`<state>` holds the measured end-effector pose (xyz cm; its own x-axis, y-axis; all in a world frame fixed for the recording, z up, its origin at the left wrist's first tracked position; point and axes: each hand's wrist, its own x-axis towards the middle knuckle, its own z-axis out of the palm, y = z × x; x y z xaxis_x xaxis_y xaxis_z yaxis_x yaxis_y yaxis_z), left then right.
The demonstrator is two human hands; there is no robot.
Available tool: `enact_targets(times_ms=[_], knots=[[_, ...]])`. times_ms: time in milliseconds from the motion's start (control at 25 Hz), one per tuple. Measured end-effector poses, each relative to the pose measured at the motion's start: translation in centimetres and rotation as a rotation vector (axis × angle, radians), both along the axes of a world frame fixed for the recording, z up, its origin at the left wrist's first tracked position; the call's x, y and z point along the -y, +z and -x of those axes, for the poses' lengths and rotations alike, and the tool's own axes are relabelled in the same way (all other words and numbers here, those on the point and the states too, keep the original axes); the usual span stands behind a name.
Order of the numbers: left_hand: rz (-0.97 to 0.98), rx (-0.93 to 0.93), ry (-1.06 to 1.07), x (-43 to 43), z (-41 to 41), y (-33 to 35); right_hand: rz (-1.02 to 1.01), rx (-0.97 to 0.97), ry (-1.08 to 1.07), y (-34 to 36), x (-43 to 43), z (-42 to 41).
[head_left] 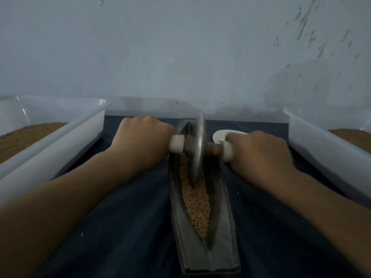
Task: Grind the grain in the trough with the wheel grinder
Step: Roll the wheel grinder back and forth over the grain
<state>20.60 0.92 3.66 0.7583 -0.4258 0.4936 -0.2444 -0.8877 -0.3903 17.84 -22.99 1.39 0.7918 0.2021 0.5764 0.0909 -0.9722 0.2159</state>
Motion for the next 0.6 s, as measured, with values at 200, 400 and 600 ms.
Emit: enact_targets(times_ms=[200, 400, 600], knots=[[0.084, -0.127, 0.045, -0.8, -0.9, -0.1, 0.001, -0.176, 0.038, 2.6, -0.5, -2.3], [-0.039, 0.051, -0.153, -3.1, 2.3, -0.5, -0.012, 0.133, 0.173, -1.1, 1.7, 2.3], [0.035, 0.013, 0.060, 0.9, -0.7, 0.7, -0.118, -0.155, -0.050, 1.0, -0.6, -2.2]])
